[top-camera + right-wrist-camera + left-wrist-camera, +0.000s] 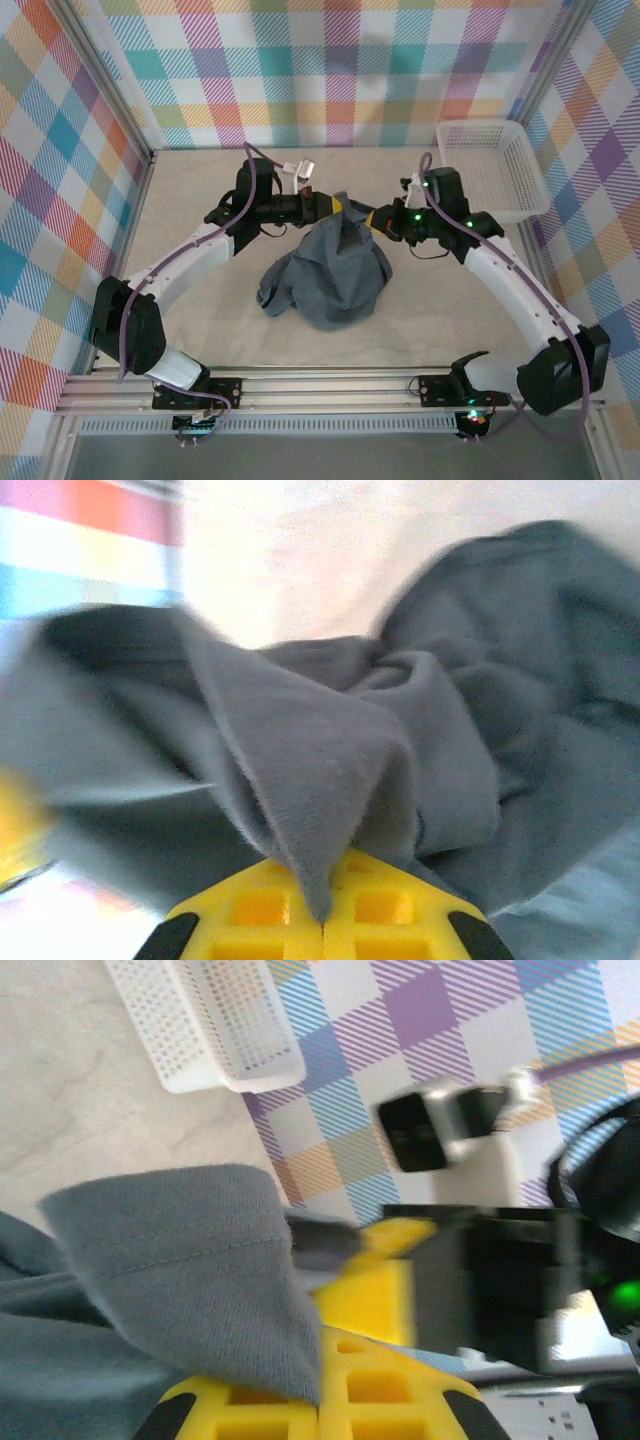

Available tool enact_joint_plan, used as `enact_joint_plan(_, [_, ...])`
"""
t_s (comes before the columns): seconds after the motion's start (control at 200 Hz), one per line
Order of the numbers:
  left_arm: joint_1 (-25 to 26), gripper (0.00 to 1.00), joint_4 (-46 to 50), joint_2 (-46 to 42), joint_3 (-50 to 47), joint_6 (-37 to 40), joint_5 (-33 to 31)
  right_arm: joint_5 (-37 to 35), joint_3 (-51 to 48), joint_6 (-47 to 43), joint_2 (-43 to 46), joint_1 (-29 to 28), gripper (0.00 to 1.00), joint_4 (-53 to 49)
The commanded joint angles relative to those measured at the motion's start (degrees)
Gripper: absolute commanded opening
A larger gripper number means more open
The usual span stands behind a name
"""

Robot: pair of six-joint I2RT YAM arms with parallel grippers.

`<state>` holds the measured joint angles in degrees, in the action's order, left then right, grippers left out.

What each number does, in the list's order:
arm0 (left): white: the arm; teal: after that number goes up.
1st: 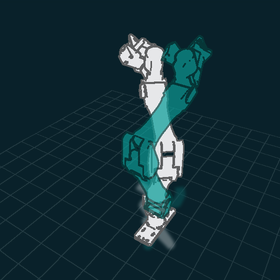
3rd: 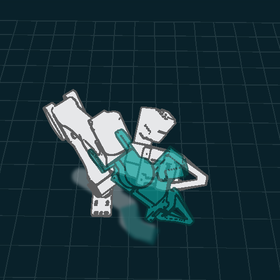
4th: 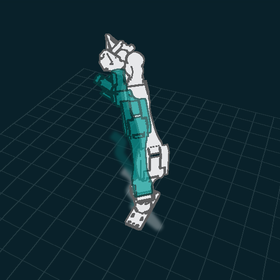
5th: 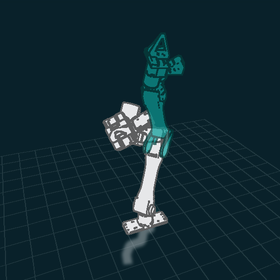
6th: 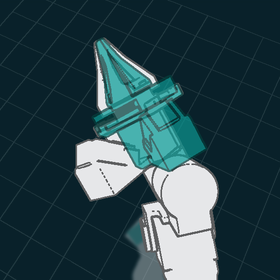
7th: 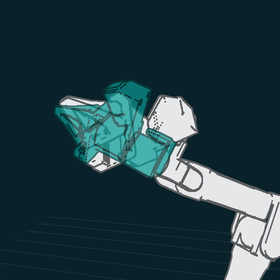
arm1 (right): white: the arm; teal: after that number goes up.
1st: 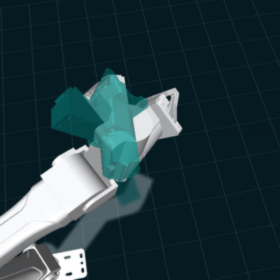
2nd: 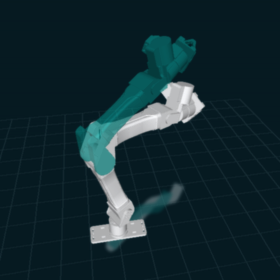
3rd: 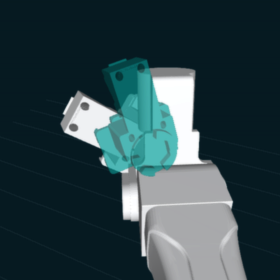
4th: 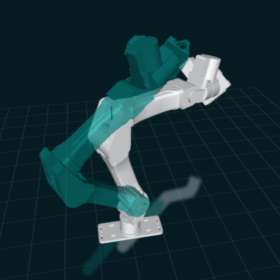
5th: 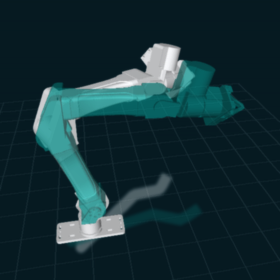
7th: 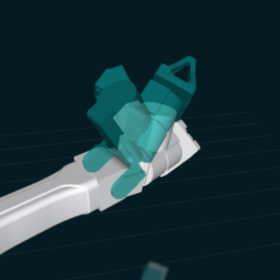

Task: Fold the inside-out t-shirt
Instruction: Turn the T-shirt inside out at the center of the table.

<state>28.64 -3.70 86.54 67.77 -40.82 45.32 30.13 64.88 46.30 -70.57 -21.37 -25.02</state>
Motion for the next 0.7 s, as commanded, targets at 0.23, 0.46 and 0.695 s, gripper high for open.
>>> enact_joint_plan(0.23, [-1.8,0.50,16.9,-6.2,2.4,10.5,-12.7,23.3,-6.0,7.8,-0.3,4.2,0.00,23.1])
enact_joint_plan(0.46, [1.9,0.51,50.7,-7.6,16.7,18.2,-40.7,23.8,-5.7,5.4,-1.5,4.7,0.00,19.4])
enact_joint_plan(0.695, [11.6,0.47,61.3,2.5,30.8,13.1,-45.0,24.0,-4.3,4.3,-2.7,4.7,0.00,17.0])
